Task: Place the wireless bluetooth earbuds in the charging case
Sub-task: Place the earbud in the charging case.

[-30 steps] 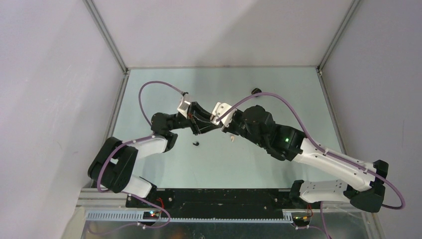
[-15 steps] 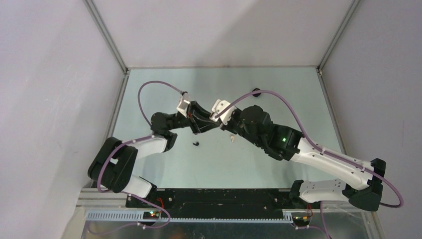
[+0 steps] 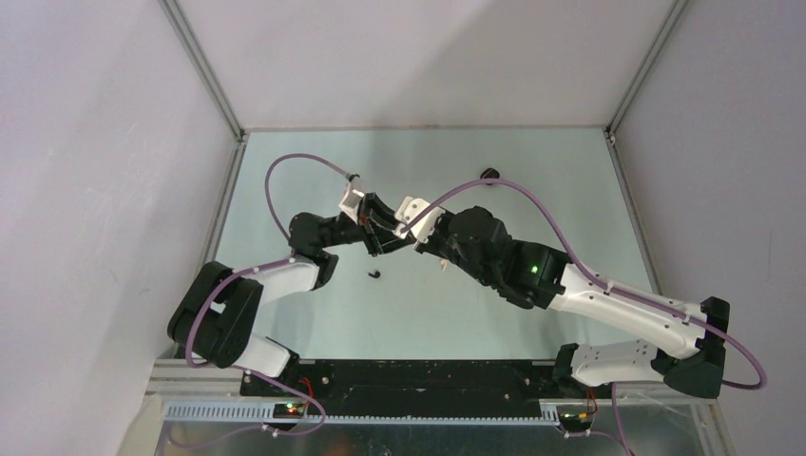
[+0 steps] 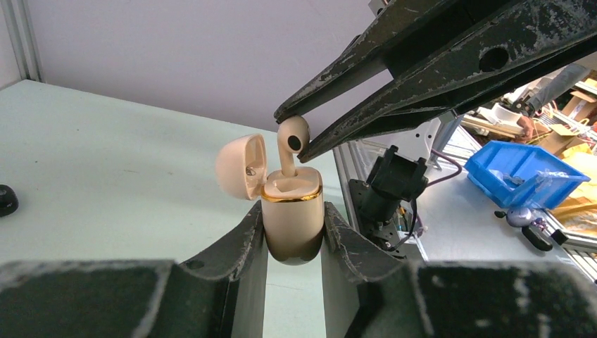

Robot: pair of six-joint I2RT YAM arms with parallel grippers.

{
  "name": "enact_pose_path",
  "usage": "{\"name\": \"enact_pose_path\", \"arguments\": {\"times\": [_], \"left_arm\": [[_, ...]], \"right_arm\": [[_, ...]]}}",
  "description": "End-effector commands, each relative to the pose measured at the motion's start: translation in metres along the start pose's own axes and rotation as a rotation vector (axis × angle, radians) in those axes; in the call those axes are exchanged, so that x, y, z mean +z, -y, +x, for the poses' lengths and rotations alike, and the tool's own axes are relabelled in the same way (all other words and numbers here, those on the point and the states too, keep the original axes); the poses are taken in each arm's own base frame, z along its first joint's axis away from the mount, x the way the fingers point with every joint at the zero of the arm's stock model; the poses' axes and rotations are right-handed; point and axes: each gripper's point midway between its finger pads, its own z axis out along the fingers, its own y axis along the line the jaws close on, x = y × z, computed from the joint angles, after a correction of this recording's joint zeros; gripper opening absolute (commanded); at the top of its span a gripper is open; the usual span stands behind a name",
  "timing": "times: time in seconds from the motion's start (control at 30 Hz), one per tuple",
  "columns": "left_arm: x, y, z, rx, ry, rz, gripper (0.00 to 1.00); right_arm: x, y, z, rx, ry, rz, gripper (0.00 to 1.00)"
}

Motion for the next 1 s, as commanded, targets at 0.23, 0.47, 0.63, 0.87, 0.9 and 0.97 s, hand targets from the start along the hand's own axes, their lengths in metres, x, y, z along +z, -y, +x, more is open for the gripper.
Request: {"name": "enact_pose_path", "arguments": {"times": [0.23, 0.47, 0.63, 0.87, 0.9, 0.97], "left_arm": [[0.001, 0.011, -0.023, 0.166, 0.053, 0.031, 0.00], [-0.002, 0.016, -0.021, 0.233, 0.040, 0.040, 0.00], [-0.003, 0.017, -0.019, 0.241, 0.030, 0.051, 0.00], [-0.005, 0.024, -0.017, 0.289, 0.022, 0.080, 0.00], [-0.005, 0.026, -0.016, 0.298, 0.017, 0.088, 0.00], [-0.007, 0.029, -0.015, 0.318, 0.010, 0.100, 0.00]], "right_arm": [[-0.002, 0.011, -0.031, 0.087, 0.066, -0.002, 0.08], [-0.012, 0.020, -0.036, 0.154, 0.078, -0.053, 0.08], [-0.017, 0.020, -0.037, 0.153, 0.089, -0.075, 0.08], [-0.015, 0.012, -0.033, 0.113, 0.075, -0.102, 0.07], [-0.017, 0.012, -0.033, 0.108, 0.077, -0.107, 0.07], [-0.022, 0.012, -0.032, 0.089, 0.081, -0.124, 0.07]]}}
